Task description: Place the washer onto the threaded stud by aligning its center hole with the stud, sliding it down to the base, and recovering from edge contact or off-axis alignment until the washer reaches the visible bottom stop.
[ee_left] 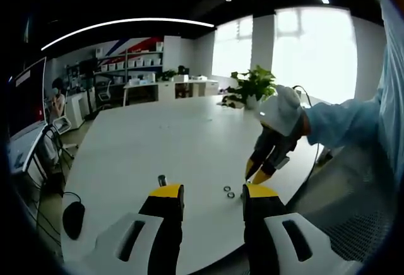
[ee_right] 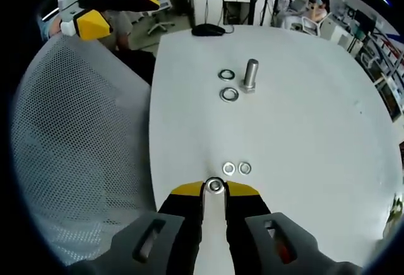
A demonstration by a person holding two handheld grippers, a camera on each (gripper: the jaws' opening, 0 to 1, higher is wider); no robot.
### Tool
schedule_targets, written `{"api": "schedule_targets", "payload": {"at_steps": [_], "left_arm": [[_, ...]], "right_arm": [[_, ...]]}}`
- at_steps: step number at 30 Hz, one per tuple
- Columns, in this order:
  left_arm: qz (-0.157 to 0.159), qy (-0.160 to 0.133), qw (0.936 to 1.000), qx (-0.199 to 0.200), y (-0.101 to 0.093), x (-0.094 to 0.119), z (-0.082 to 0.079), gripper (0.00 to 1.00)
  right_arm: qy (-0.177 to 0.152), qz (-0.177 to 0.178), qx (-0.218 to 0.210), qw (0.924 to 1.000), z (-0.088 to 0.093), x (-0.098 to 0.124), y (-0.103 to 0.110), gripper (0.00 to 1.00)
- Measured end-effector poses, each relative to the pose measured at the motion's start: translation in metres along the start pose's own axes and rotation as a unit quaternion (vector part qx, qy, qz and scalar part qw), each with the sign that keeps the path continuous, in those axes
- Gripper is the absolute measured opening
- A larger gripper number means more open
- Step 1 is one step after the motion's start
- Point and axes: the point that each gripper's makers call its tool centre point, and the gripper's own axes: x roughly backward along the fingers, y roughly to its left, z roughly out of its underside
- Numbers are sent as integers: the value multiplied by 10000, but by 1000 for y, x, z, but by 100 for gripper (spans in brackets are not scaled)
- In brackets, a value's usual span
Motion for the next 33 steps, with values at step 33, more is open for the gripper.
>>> {"api": "schedule_targets", "payload": {"at_steps": [33], "left_arm": [[0,68,10000,-15,0,-1,2,35]], "right_arm": [[484,212,983,9938,4,-14,4,13]]}}
